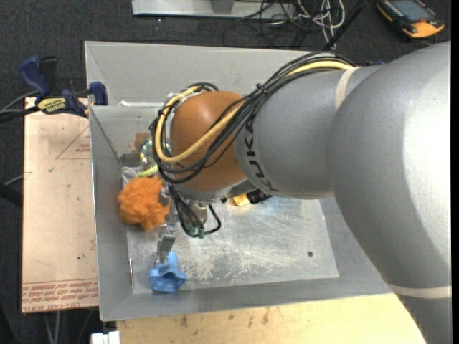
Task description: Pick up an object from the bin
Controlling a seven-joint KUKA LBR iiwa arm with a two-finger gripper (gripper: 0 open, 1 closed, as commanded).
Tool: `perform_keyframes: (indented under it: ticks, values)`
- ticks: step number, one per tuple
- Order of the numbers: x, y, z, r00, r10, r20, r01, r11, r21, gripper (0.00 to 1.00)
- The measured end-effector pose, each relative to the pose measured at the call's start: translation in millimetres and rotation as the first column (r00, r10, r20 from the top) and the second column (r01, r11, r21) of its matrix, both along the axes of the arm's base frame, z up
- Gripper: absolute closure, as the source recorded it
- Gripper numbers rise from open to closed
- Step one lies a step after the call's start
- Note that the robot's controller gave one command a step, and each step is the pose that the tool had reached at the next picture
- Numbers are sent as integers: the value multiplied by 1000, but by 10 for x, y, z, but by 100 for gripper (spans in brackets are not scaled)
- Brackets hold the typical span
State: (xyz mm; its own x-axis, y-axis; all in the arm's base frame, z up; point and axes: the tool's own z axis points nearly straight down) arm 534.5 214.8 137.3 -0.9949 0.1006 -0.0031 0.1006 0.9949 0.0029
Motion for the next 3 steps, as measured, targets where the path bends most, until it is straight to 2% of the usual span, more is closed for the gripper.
perform_keyframes:
  ticks: [1, 2, 3]
  values:
    - [617, -36, -10, 995, 104, -2, -104, 995, -2, 0]
    - [630, 137, 16, 948, 317, -1, -317, 948, -3, 0]
    - [597, 229, -307, 944, 329, 4, -329, 944, -2, 0]
